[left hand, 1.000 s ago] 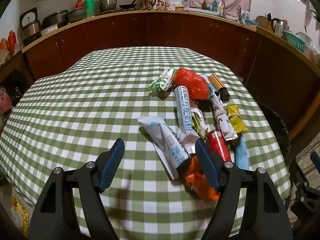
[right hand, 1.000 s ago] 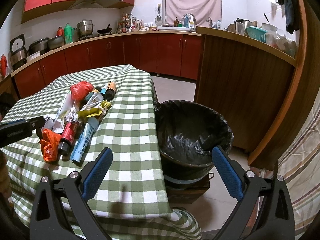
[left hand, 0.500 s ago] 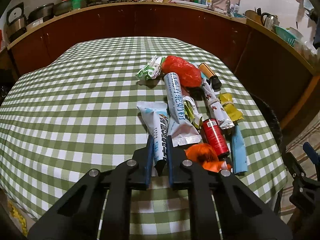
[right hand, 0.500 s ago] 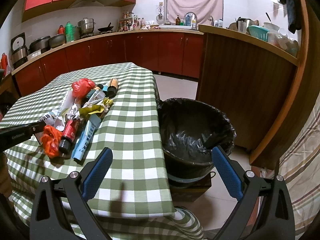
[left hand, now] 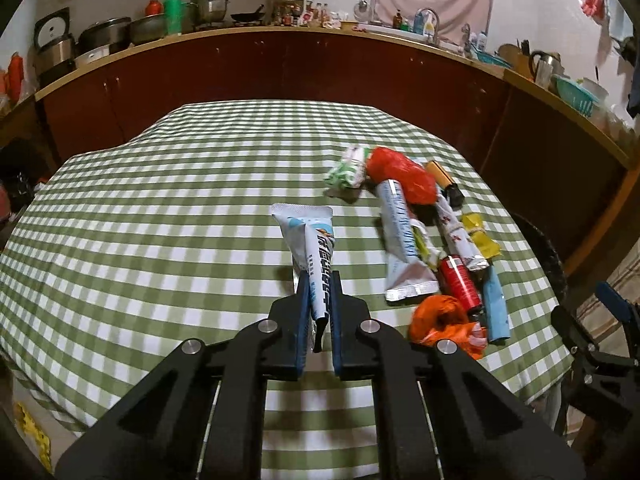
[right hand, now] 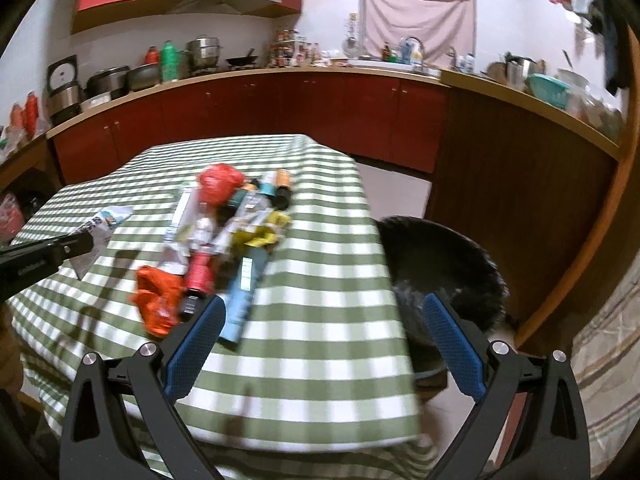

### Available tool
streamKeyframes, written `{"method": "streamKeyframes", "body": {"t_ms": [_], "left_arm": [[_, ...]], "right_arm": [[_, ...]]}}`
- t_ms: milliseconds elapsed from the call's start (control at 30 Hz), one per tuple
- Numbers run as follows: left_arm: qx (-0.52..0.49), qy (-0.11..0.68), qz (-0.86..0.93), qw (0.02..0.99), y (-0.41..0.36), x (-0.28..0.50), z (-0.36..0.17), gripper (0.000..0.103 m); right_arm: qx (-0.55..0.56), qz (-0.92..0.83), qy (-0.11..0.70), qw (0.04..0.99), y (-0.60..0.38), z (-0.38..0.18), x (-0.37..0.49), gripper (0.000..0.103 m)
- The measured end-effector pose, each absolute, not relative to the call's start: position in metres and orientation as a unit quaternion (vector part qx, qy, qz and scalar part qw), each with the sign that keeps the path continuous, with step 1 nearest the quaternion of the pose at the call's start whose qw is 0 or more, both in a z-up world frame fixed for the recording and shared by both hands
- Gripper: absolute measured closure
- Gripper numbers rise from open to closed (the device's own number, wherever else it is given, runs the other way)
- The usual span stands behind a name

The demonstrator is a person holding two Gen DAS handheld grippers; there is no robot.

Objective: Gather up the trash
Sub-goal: 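Grasp the orange plastic bag with the right gripper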

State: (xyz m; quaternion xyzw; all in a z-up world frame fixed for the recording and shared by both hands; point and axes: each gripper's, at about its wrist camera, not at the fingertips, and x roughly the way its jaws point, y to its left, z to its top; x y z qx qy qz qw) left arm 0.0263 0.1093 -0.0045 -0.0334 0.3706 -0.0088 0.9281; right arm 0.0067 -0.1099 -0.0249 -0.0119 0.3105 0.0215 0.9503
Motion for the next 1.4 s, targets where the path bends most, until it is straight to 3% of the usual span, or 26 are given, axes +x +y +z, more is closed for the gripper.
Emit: {"method": "streamKeyframes", "body": {"t_ms": [233,300,367,433,800,1033,1133,1400], "left_arm": [[-0.051,0.363,0.005,0.930,0.139,0.023,0.000,0.094],[-0.054,0.361,0.011,0.931,0.148,0.021,0.000,0.094],[-0.056,0.361,0.017,0.931,0.156,0.019,-0.001,0.094],[-0.059,0.363,0.023,0.930,0.165,0.018,-0.004,0.094],[-0.071,0.370,0.044,0.925,0.194,0.013,-0.014,0.094],[-0.079,0.370,0.040,0.925,0.199,0.011,-0.016,0.094],[-0.083,0.370,0.038,0.925,0.199,0.011,-0.015,0.094],[-0.079,0.369,0.038,0.925,0.194,0.012,-0.014,0.094]], "right_arm": [[-0.020,0.065,0.305,0.950,-0.070,-0.023,0.015,0.009],[-0.024,0.076,0.306,0.949,-0.060,-0.024,0.018,0.015],[-0.028,0.086,0.313,0.946,-0.052,-0.026,0.021,0.032],[-0.031,0.095,0.322,0.941,-0.044,-0.030,0.026,0.036],[-0.054,0.116,0.341,0.931,-0.014,-0.044,0.036,0.037],[-0.068,0.121,0.343,0.929,-0.008,-0.047,0.037,0.046],[-0.071,0.129,0.334,0.931,-0.007,-0.044,0.034,0.067],[-0.060,0.137,0.336,0.930,-0.010,-0.045,0.033,0.067]]}}
